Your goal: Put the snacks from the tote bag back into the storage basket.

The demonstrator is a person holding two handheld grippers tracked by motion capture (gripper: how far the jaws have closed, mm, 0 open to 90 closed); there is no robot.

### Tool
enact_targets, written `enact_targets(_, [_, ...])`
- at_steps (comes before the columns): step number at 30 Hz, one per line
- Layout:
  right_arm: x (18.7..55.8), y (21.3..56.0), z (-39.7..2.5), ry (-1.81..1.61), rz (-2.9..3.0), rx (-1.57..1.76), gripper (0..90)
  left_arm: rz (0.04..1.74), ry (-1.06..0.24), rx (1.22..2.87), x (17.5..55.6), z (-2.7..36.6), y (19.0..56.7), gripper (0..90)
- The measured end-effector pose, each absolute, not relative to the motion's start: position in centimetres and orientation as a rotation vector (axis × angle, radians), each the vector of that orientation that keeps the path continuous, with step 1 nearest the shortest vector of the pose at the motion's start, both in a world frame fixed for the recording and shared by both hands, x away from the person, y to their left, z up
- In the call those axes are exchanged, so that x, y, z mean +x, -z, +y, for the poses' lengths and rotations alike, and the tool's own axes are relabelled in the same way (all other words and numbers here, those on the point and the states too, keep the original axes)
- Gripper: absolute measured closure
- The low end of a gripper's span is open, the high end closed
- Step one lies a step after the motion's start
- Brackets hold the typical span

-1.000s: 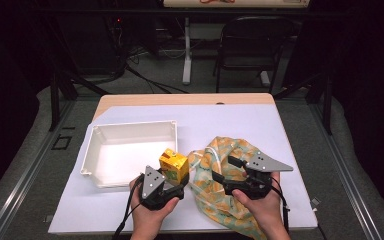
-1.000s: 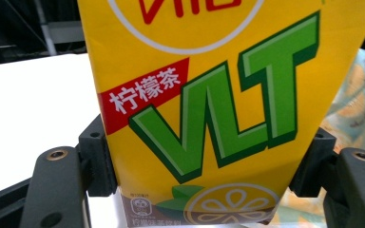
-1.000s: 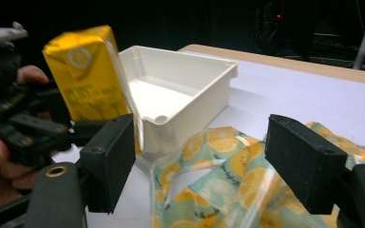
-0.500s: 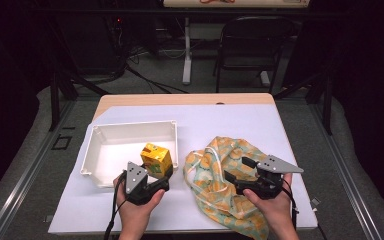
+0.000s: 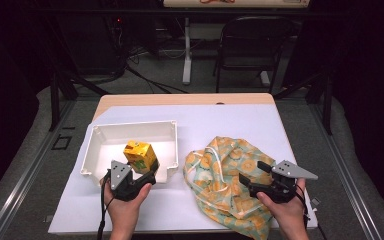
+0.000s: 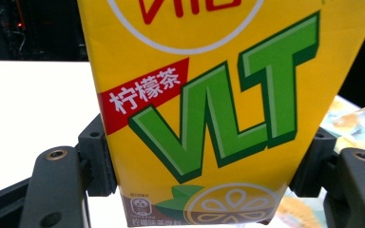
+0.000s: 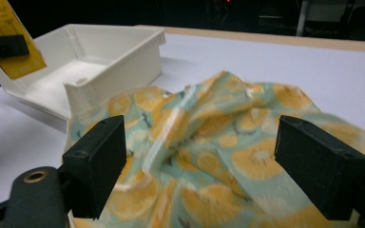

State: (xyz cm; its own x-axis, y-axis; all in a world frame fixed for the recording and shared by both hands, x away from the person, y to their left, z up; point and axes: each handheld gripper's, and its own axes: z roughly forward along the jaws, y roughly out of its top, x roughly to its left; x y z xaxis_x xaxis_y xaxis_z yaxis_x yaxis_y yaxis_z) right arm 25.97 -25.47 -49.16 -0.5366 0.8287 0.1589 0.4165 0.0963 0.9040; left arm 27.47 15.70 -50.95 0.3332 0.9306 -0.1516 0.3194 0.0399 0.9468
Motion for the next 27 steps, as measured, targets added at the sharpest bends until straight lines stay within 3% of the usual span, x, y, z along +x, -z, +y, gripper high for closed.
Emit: enact_targets(27, [25.8, 51.0, -25.8, -1.375, 2.0, 1.241, 18.9, 1.394, -0.708, 1.563, 30.9, 14.2, 56.3, 29.3])
